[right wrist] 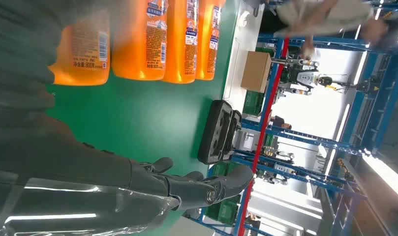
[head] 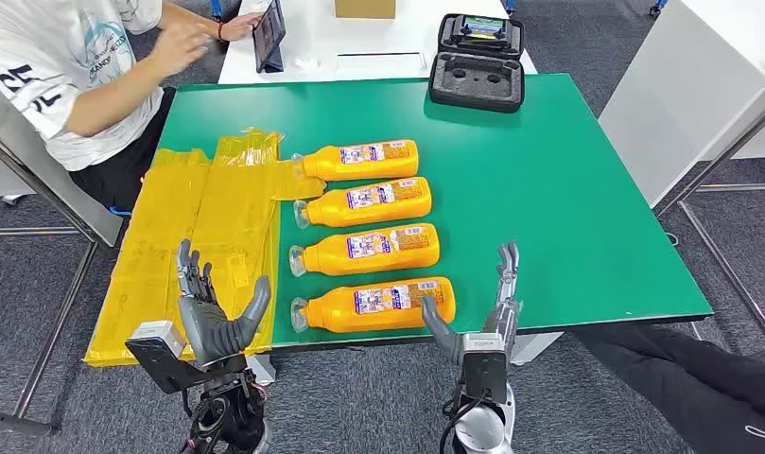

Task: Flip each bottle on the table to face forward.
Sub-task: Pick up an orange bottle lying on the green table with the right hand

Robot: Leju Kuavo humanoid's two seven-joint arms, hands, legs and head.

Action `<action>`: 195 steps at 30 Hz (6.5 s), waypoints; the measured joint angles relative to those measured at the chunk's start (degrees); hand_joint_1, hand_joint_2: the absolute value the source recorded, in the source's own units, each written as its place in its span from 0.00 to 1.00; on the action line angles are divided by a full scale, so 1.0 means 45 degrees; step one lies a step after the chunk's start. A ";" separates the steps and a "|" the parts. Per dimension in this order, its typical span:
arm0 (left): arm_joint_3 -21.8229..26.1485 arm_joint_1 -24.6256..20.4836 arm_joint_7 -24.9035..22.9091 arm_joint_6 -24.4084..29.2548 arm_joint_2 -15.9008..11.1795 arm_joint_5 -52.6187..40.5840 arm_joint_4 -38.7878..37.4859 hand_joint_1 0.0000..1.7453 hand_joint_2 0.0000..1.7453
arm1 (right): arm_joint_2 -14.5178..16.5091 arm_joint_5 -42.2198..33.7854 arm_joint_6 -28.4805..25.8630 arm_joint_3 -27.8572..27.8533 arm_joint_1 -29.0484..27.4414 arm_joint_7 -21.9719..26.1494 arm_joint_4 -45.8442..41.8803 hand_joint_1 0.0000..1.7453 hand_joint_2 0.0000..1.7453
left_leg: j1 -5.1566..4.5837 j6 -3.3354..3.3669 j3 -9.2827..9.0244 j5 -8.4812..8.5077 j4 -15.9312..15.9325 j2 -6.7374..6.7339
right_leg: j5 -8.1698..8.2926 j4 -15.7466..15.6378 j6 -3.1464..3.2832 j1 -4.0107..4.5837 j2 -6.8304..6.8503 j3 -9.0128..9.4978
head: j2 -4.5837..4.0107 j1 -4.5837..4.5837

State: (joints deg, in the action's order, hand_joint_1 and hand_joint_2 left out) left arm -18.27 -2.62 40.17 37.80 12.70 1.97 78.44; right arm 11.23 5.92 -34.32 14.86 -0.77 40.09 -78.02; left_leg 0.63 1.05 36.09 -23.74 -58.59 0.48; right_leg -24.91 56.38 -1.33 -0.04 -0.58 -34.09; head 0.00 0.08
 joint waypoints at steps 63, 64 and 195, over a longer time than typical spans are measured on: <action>0.0765 -0.0272 0.0000 -0.0132 -0.0344 -0.0438 -0.0171 0.00 1.00 | -0.2524 0.7901 0.6784 0.1992 0.5922 -0.7599 0.3634 0.00 1.00 | -0.0002 0.0013 0.0005 0.0020 -0.0002 -0.0001 | 0.0009 0.0009 -0.0005 0.0001 0.0001 0.0005 | 0.0000 0.0001; 0.0775 -0.0349 0.0000 -0.0135 -0.0344 -0.0435 -0.0183 0.00 1.00 | -0.2505 0.7749 0.6979 0.2130 0.6147 -0.7596 0.3865 0.00 1.00 | -0.0002 0.0014 0.0005 0.0020 -0.0003 0.0000 | 0.0009 0.0008 -0.0005 0.0001 0.0001 0.0004 | 0.0000 0.0002; 0.2089 0.0235 0.0000 -0.0051 -0.0620 -0.0006 0.0097 0.00 1.00 | -0.4938 0.3927 1.2490 0.6130 0.8404 -0.5588 0.6836 0.99 1.00 | -0.0003 0.0024 0.0025 0.0024 -0.0006 0.0017 | 0.0008 0.0005 -0.0006 0.0000 0.0025 -0.0011 | 0.0000 -0.0001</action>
State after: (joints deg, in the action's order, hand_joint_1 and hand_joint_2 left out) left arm -8.87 -1.56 40.17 37.57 9.91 1.94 78.88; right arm -10.99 23.59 21.89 42.45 37.05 14.94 -47.25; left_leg 0.62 1.16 36.20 -23.64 -58.62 0.56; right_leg -24.88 56.40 -1.36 -0.04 -0.47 -34.14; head 0.00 0.07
